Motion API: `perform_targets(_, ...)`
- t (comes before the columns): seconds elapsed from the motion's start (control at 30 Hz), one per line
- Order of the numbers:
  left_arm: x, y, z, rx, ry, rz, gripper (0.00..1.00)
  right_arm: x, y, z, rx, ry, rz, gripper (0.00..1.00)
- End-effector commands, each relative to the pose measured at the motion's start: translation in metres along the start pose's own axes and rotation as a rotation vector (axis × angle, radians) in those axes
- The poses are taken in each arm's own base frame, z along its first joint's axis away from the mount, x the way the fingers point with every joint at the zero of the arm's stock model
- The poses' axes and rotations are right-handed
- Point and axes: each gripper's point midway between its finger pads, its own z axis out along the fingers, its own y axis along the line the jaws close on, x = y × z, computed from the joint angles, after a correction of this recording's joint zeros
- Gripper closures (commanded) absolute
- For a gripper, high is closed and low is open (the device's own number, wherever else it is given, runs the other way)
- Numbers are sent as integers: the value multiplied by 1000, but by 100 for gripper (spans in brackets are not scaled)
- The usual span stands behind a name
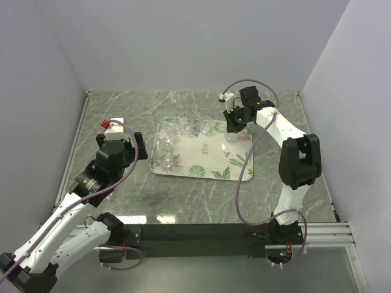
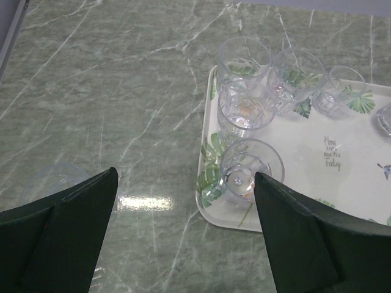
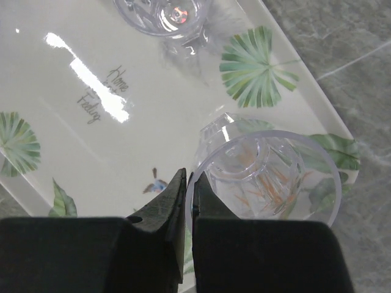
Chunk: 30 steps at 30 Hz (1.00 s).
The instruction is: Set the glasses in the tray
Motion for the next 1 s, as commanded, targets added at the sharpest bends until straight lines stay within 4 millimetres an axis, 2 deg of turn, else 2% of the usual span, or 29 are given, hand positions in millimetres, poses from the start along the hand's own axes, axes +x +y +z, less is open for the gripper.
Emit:
perform_targets(0.0, -9, 0, 0, 3, -36, -15, 1, -37, 0, -8, 23, -57, -73, 100)
perform_targets(0.2, -7, 0, 1, 2, -30, -13, 1, -37, 7, 13, 10, -15, -92, 99)
perform_targets(0.6, -4, 0, 4, -5, -19, -7, 1, -42, 8, 32, 19, 28, -106, 93)
perform_targets(0.7, -5, 1, 4, -7, -21, -8, 1, -44, 11, 33, 16, 27, -116, 88)
perform_targets(0.97, -5, 2, 3, -14, -26, -13, 1, -56, 13, 22, 34, -6, -131, 63)
